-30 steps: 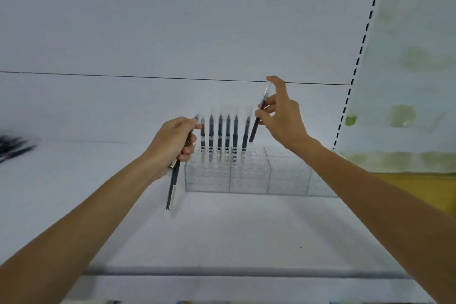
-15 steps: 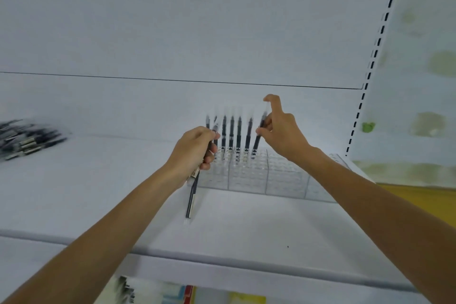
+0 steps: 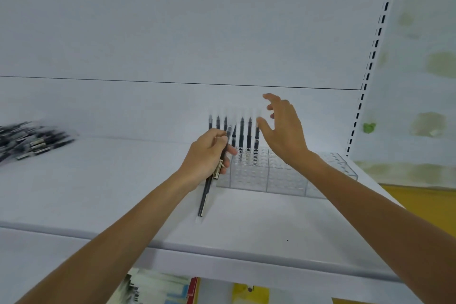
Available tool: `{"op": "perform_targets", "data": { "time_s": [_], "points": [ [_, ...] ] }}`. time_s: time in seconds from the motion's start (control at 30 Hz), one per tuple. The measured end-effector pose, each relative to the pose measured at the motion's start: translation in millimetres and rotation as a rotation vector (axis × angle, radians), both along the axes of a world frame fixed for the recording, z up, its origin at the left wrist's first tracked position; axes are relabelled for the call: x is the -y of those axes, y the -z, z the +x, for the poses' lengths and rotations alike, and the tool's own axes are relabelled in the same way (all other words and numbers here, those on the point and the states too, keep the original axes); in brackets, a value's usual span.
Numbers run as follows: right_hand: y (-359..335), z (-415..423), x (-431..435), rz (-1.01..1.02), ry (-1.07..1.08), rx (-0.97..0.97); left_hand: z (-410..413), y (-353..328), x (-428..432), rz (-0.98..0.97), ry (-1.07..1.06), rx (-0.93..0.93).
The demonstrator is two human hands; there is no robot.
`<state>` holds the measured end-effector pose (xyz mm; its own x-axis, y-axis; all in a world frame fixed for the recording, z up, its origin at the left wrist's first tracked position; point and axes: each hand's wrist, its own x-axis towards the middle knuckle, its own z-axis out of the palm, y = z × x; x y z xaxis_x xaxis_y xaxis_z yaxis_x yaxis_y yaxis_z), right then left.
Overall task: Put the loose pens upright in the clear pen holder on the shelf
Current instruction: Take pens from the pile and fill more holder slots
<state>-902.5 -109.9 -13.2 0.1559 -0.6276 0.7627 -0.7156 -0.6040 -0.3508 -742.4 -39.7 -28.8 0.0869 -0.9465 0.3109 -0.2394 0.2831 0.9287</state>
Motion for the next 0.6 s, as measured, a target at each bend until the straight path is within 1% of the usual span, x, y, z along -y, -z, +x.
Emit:
{"op": "perform_targets", "data": {
  "time_s": [0.03, 0.07, 0.13, 0.17, 0.23, 0.33, 0.4, 0.47, 0.5, 0.53, 0.6],
  "points": [
    [-5.1, 1.3, -8.1, 0.034, -0.049, 0.063, -4.8, -1.8, 0.3, -0.019, 0.004, -0.007],
    [-10.8, 3.4, -15.2, 0.139, -0.118, 0.110, -10.6, -3.8, 0.3, -0.035, 0.007, -0.019],
    [-18.3, 7.6, -25.1, 0.415, -0.239, 0.143, -22.2, -6.6, 0.5, -0.057, 0.010, -0.049],
    [-20.1, 7.9, -27.3, 0.507, -0.278, 0.166, -26.7, -7.3, 0.4, -0.066, 0.011, -0.056],
    [-21.9, 4.9, -28.2, 0.596, -0.345, 0.305, -32.0, -7.9, -0.3, -0.081, 0.020, -0.052],
    [-27.5, -1.8, -29.5, 0.654, -0.456, 0.570, -33.8, -12.2, -4.6, -0.102, 0.074, -0.029],
    [-37.0, -3.8, -28.6, 0.649, -0.548, 0.755, -31.6, -14.4, -8.1, -0.119, 0.090, 0.010],
    [-47.4, -8.6, -23.4, 0.549, -0.552, 0.855, -26.4, -11.9, -9.3, -0.143, 0.033, 0.101],
    [-51.0, -12.3, -19.4, 0.454, -0.495, 0.834, -22.9, -9.0, -9.3, -0.162, -0.017, 0.165],
    [-52.3, -16.1, -14.8, 0.351, -0.411, 0.772, -19.3, -5.6, -8.8, -0.181, -0.064, 0.222],
    [-49.5, -22.8, -5.9, 0.189, -0.254, 0.602, -12.7, -0.4, -8.1, -0.199, -0.115, 0.279]
  ]
}}
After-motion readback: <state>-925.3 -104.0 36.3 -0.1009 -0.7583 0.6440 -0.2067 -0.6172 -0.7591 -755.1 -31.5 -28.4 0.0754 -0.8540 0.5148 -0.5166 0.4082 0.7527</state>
